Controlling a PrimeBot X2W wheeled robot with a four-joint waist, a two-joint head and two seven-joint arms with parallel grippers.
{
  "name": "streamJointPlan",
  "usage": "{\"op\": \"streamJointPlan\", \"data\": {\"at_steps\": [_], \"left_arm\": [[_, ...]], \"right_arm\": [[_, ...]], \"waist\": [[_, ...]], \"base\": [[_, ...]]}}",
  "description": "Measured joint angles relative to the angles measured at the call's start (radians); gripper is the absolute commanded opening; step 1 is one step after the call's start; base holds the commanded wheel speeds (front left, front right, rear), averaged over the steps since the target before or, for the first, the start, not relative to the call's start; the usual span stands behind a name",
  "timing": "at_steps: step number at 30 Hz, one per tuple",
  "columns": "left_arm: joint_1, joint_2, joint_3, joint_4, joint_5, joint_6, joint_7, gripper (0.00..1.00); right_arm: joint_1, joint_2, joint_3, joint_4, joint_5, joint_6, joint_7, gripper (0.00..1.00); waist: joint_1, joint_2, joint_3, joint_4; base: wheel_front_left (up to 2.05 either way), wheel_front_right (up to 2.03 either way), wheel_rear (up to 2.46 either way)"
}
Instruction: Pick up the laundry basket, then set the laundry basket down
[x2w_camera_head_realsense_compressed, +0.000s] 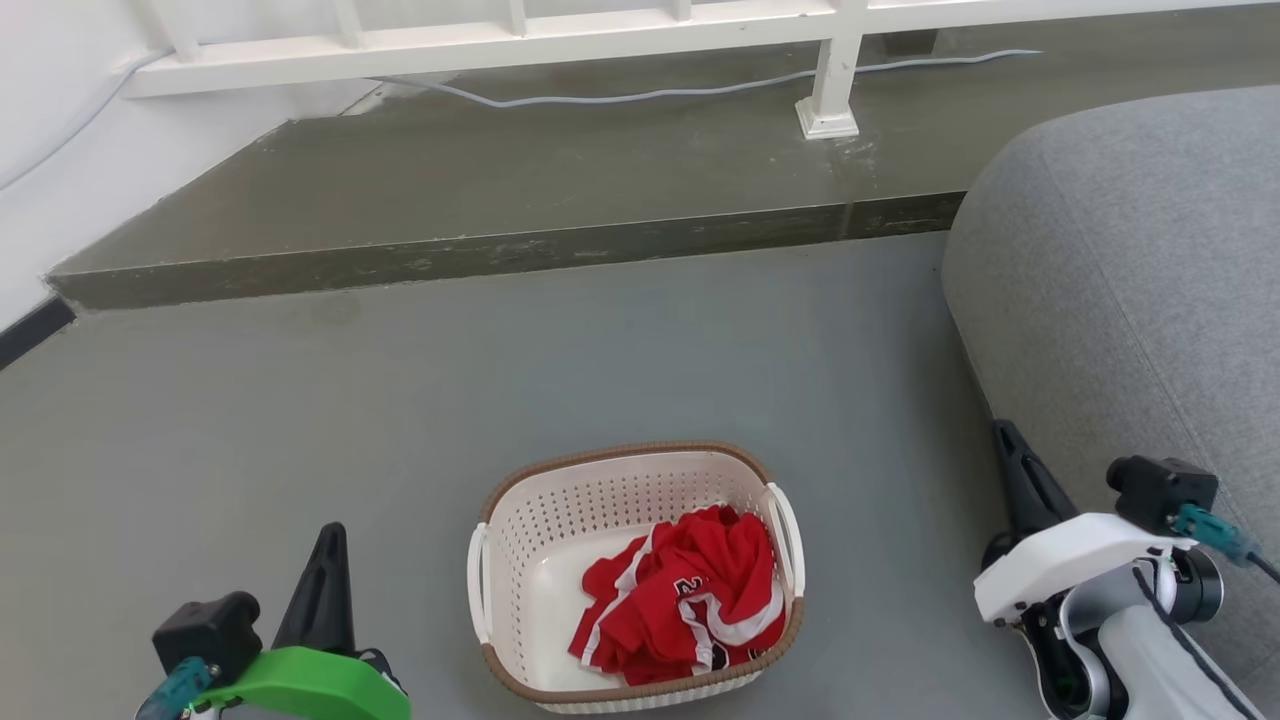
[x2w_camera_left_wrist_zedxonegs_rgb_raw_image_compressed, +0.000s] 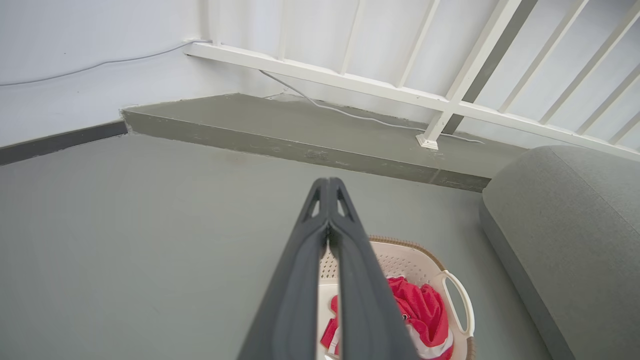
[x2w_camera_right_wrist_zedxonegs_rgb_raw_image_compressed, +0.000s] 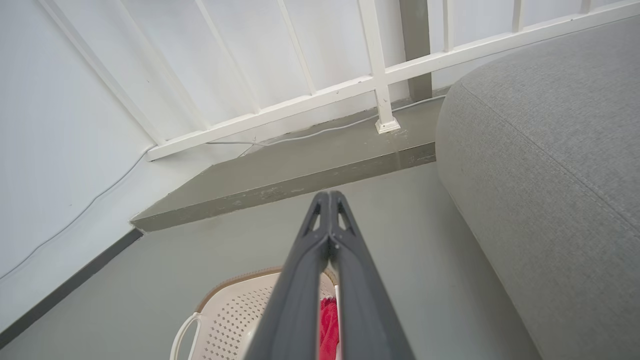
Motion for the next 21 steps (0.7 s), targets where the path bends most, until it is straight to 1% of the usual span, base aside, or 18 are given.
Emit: {"op": "streamJointPlan", "data": {"at_steps": [7,9,11,13,15,21], "left_arm": [[0.0,-0.003,0.024,0.001,-0.07,-0.017,0.019,0.0],[0.0,-0.004,0.029,0.002,-0.103,-0.021,0.023,0.0],[0.0,-0.005,0.033,0.004,-0.124,-0.025,0.03,0.0],[0.0,-0.006,0.038,0.005,-0.147,-0.026,0.038,0.0],[0.0,-0.007,0.044,0.007,-0.178,-0.034,0.04,0.0],[-0.002,-0.008,0.063,0.012,-0.249,-0.044,0.062,0.0]], "right_arm": [[0.0,0.011,-0.031,-0.003,0.069,0.017,0.019,0.0],[0.0,0.013,-0.042,-0.004,0.092,0.018,0.028,0.0],[0.0,0.015,-0.051,-0.004,0.113,0.026,0.035,0.0],[0.0,0.021,-0.061,-0.005,0.139,0.026,0.042,0.0],[0.0,0.028,-0.072,-0.005,0.161,0.035,0.049,0.0],[0.0,0.038,-0.101,-0.007,0.23,0.047,0.071,0.0]], "waist": [[0.0,0.0,-0.003,0.006],[0.0,0.0,-0.004,0.008],[0.0,0.0,-0.004,0.01],[0.0,0.0,-0.005,0.012],[0.0,0.0,-0.006,0.014],[0.0,0.0,-0.009,0.02]], "base": [[0.0,0.0,0.0],[0.0,0.0,0.0],[0.0,0.0,0.0],[0.0,0.0,0.0],[0.0,0.0,0.0],[0.0,0.0,0.0]]}}
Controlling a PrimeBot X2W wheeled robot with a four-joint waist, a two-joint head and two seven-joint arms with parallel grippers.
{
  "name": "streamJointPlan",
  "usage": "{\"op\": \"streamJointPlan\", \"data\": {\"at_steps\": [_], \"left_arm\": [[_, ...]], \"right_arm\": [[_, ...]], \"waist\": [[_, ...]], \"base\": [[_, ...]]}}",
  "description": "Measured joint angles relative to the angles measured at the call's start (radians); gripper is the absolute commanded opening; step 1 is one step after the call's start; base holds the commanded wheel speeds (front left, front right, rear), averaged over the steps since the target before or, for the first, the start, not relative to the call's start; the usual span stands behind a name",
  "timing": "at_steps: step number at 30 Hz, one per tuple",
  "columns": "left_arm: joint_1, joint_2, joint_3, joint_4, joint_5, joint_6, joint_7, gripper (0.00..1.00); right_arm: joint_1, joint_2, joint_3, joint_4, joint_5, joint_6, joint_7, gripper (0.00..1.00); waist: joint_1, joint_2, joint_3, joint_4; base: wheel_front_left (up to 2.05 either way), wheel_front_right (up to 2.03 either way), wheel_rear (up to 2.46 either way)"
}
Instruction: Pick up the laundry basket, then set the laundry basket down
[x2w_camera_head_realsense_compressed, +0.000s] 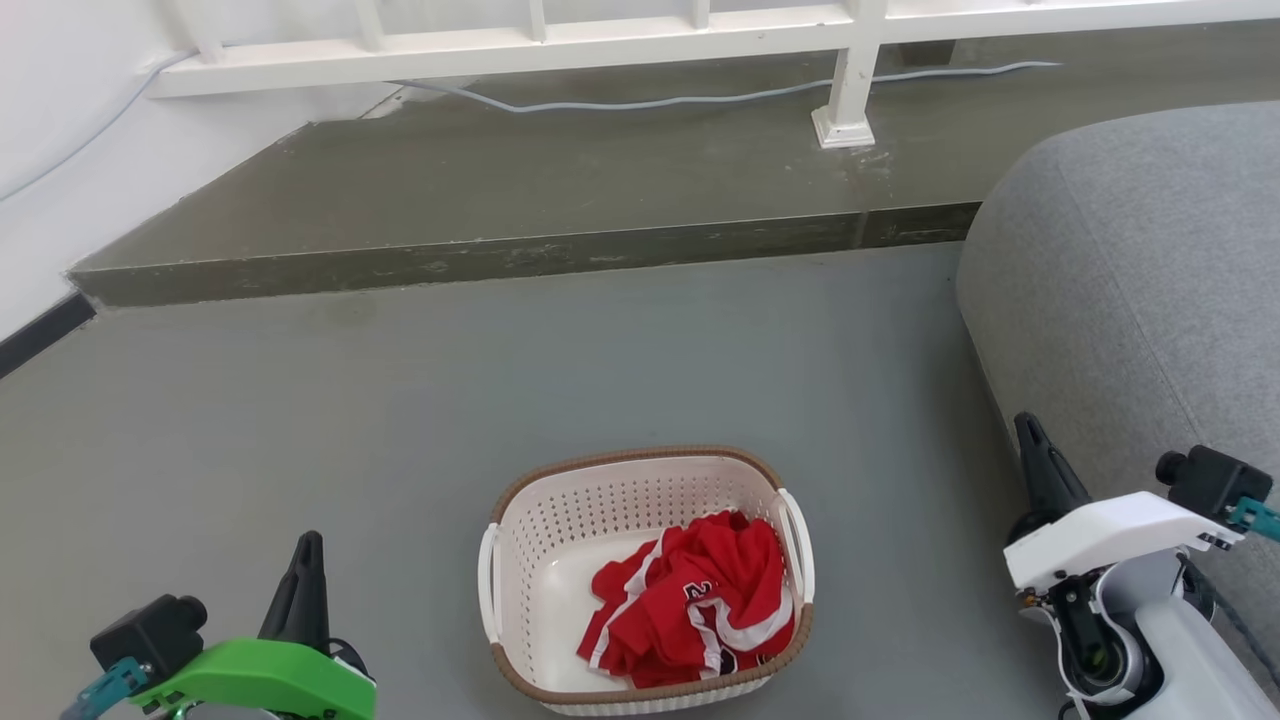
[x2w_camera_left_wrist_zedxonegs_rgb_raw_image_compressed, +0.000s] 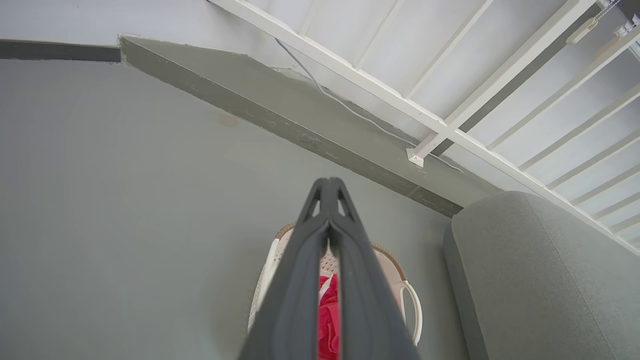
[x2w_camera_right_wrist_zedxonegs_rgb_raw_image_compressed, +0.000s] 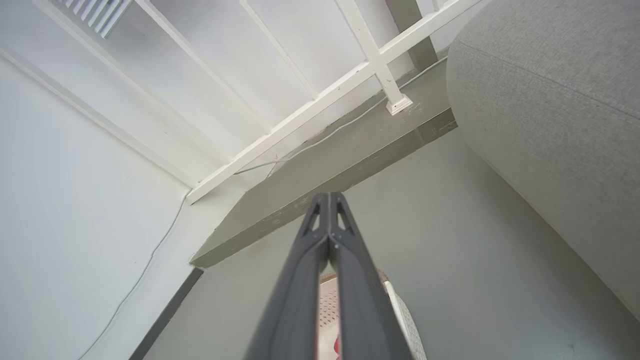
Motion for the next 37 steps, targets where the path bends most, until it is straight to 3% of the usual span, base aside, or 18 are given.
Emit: {"op": "streamJointPlan", "data": {"at_steps": [37], "left_arm": [[-0.048,-0.024,0.104,0.068,-0.459,-0.08,0.108,0.0]], "right_arm": [[0.0,0.064,-0.178,0.001,0.433,0.086,0.123,0.0]], "waist": [[0.0,0.0,-0.018,0.037]], "base": [[0.0,0.0,0.0]]}}
